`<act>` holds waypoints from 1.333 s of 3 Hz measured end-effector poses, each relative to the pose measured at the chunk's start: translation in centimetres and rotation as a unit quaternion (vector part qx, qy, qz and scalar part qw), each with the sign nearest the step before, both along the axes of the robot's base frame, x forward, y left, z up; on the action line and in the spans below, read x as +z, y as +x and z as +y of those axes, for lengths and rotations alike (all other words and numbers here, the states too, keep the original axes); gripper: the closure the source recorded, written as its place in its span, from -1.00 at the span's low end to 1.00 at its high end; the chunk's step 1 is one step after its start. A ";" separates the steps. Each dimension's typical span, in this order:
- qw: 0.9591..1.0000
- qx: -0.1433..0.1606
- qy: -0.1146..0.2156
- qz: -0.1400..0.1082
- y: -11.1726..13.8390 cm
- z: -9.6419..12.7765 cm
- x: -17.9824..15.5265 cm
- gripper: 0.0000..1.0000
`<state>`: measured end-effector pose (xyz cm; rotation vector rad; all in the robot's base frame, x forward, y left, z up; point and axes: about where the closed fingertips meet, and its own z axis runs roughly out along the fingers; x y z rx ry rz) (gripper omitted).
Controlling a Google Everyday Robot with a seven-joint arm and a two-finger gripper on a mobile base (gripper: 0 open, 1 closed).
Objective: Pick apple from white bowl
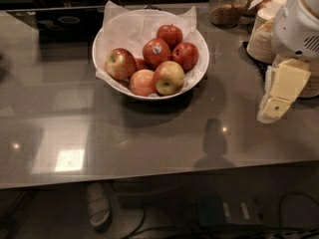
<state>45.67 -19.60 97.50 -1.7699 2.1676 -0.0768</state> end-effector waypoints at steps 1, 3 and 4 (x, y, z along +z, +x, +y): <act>0.999 0.050 0.022 -0.003 3.1 4.2 -0.5 -1.00; 0.995 0.095 0.041 -0.010 6.1 8.1 -0.8 -1.00; 0.993 0.106 0.048 -0.019 6.7 8.8 -0.8 -1.00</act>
Offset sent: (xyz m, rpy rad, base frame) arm 0.0938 0.1234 -0.0121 0.1269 -0.0279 0.2947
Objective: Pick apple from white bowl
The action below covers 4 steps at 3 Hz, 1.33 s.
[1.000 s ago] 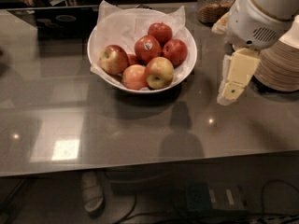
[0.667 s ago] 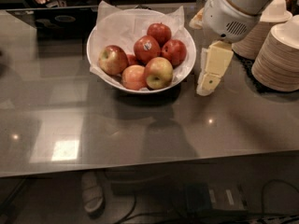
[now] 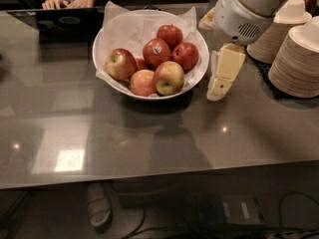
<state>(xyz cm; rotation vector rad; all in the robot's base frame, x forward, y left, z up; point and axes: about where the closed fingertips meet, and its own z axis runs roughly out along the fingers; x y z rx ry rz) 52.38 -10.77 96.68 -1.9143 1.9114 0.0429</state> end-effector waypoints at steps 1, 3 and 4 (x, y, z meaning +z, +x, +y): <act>0.998 0.047 0.035 -0.022 2.7 3.4 0.1 -1.00; 0.978 0.161 0.133 -0.026 5.7 10.6 1.4 -1.00; 0.962 0.201 0.186 -0.010 5.8 13.3 1.9 -1.00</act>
Offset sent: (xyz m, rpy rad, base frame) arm 0.0756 0.1132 0.0152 0.2557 -0.0895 0.3301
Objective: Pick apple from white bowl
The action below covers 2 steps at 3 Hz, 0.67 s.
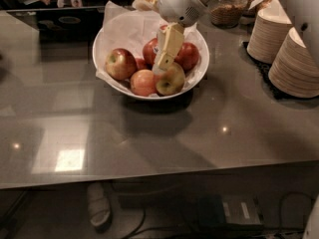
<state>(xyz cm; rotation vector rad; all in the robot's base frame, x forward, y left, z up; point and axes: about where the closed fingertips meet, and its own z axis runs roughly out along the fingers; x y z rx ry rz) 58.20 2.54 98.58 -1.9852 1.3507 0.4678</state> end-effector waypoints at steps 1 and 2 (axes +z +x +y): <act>1.000 0.009 0.011 -0.004 0.3 1.4 0.0 -1.00; 1.000 0.004 -0.006 -0.020 0.5 2.2 -0.2 -0.70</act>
Offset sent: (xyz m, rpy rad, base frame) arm 0.0076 0.0250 -0.0047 -0.0610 -0.0813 -0.0151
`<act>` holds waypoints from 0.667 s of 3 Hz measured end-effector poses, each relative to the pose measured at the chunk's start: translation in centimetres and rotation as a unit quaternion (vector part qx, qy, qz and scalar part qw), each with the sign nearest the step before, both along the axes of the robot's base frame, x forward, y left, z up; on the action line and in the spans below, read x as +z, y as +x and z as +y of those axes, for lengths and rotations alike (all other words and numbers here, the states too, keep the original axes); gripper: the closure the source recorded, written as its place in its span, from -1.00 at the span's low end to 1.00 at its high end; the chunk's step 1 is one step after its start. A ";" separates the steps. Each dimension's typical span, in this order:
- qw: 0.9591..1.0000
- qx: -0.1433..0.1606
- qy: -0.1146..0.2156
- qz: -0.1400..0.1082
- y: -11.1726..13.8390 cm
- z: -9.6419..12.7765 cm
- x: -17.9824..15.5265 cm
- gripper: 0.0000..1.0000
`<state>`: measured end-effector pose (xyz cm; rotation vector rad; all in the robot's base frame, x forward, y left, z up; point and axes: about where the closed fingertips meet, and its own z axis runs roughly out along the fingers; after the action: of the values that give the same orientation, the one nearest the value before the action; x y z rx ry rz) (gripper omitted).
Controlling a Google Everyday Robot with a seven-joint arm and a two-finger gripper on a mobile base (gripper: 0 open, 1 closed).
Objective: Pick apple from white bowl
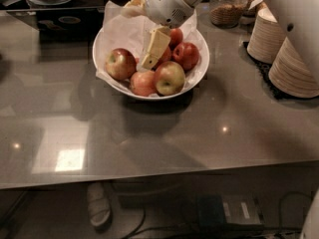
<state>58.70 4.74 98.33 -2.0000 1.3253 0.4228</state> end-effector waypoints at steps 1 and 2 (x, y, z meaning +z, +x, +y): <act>0.999 -0.011 -0.027 -0.013 0.3 0.5 -0.7 -0.58; 0.998 -0.024 -0.049 -0.023 0.7 0.5 -1.5 -0.42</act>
Offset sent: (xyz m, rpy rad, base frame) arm 0.0129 0.0019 -0.0224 -0.1466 -0.0715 -0.0855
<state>59.44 5.29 96.80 -2.0398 1.3862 0.2926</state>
